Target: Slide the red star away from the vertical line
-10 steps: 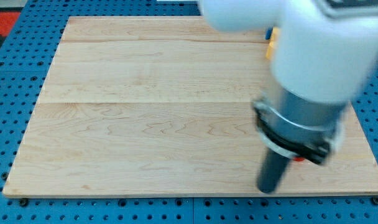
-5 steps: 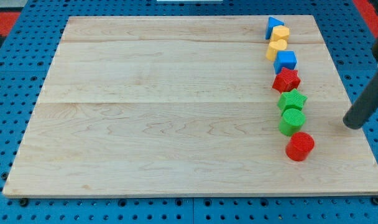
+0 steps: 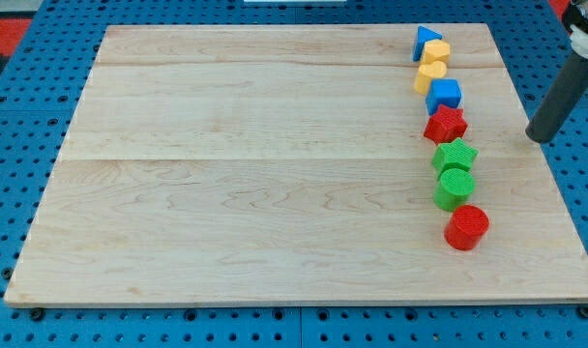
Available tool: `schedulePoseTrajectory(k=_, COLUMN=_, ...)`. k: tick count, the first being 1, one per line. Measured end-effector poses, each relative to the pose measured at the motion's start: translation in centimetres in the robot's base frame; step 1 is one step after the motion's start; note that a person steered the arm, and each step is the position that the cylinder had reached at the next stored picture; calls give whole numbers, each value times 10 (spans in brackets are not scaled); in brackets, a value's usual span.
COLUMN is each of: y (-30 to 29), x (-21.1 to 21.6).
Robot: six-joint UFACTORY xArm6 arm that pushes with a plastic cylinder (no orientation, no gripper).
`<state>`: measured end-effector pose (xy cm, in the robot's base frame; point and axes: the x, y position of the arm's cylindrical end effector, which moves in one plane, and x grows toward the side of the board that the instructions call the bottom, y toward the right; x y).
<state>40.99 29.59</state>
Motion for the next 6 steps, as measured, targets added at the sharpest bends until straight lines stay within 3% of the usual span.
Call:
schedulePoseTrajectory(k=1, y=0, x=-14)
schedulePoseTrajectory(k=3, y=0, x=-109)
schedulePoseTrajectory(k=4, y=-19, x=-127)
schedulePoseTrajectory(k=5, y=-21, x=-80)
schedulePoseTrajectory(k=6, y=-12, x=2)
